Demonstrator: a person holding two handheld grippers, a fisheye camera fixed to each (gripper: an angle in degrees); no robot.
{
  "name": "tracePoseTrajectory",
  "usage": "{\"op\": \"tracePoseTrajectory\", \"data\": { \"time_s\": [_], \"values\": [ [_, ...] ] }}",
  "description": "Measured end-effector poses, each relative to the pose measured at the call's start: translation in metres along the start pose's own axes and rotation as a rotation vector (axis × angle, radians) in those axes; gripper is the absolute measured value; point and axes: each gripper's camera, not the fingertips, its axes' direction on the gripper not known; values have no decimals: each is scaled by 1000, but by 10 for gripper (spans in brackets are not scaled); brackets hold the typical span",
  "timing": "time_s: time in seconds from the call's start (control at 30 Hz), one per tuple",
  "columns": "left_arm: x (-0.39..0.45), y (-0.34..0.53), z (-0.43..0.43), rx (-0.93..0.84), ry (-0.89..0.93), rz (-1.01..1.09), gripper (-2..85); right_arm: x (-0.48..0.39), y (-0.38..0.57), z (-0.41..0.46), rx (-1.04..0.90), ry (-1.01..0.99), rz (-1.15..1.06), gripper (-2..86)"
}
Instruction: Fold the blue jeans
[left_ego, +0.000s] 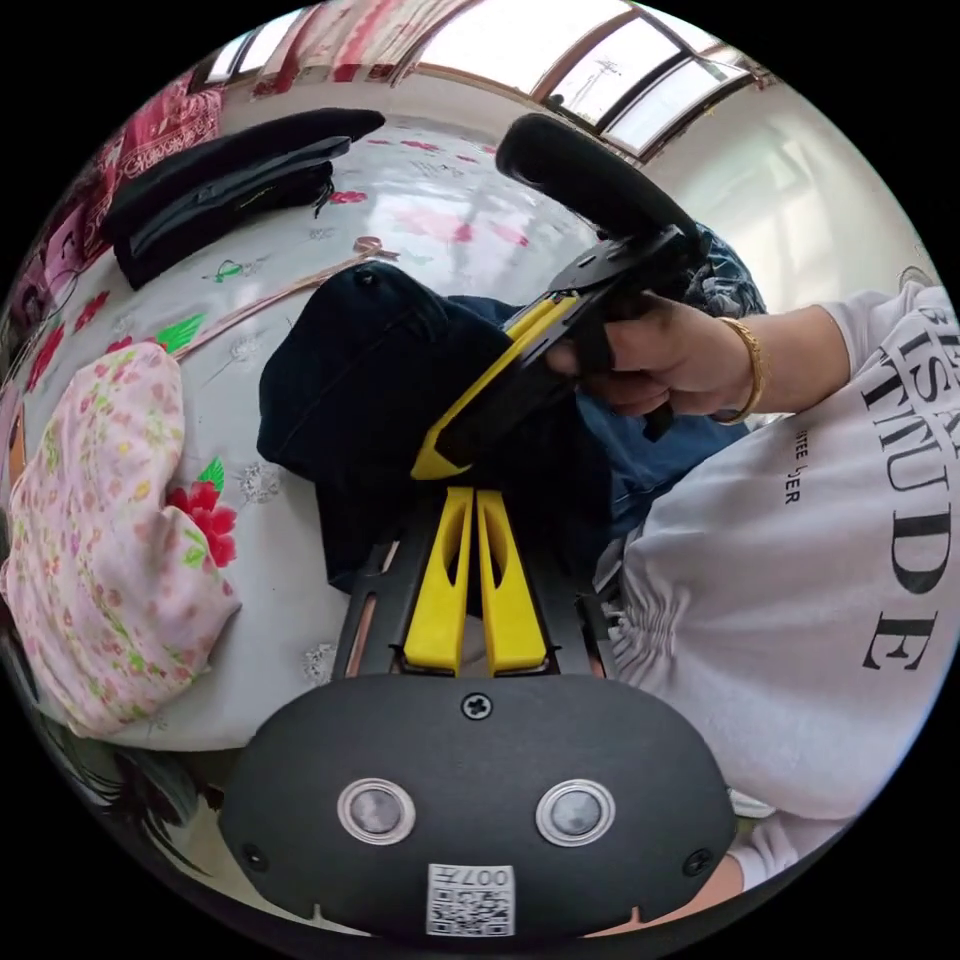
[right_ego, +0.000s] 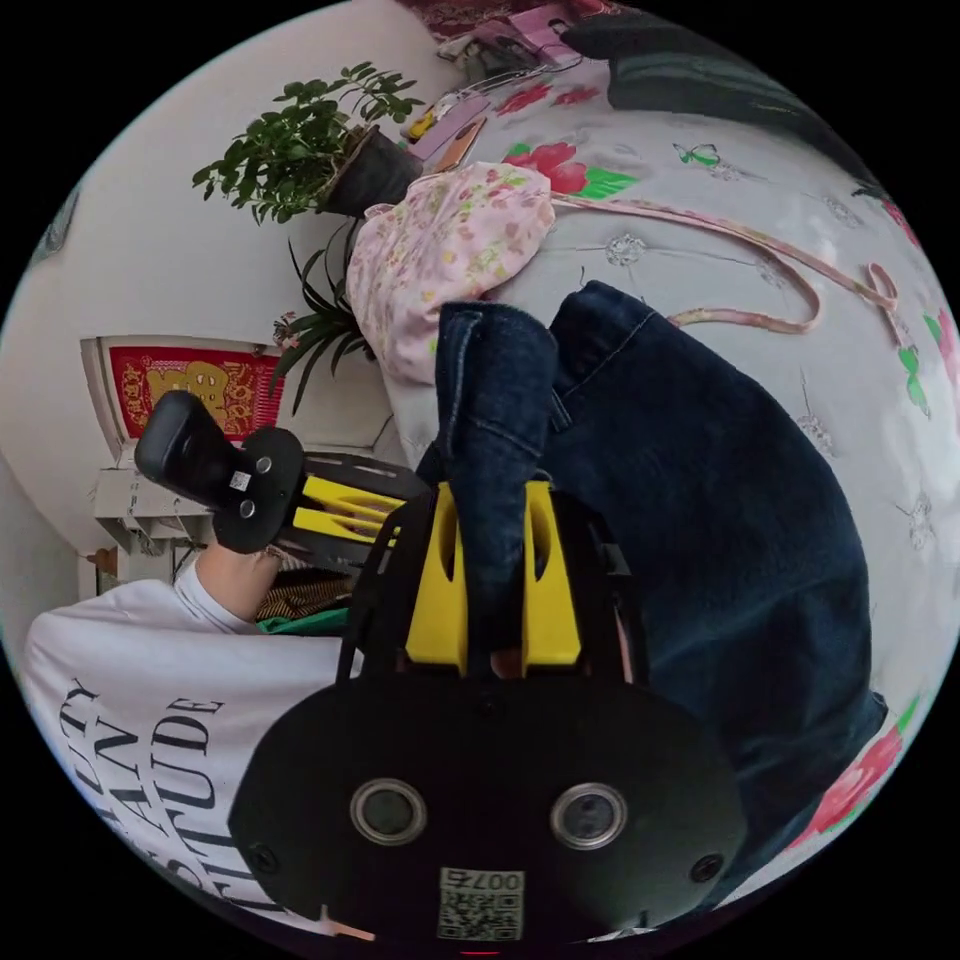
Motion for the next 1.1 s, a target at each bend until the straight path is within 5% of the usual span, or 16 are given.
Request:
{"op": "tracePoseTrajectory", "data": {
  "time_s": [0.27,0.5,0.67,1.1],
  "values": [
    [-42,18,-36,134,-7,-12,42,16,32,-24,139,-79,16,51],
    [-61,-38,26,-263,211,218,83,24,58,-41,234,-163,43,48],
    [-64,-58,44,-383,361,283,72,18,68,-47,236,-158,23,51],
    [-89,-44,11,-322,363,259,75,22,76,-54,249,-208,63,53]
  ]
}}
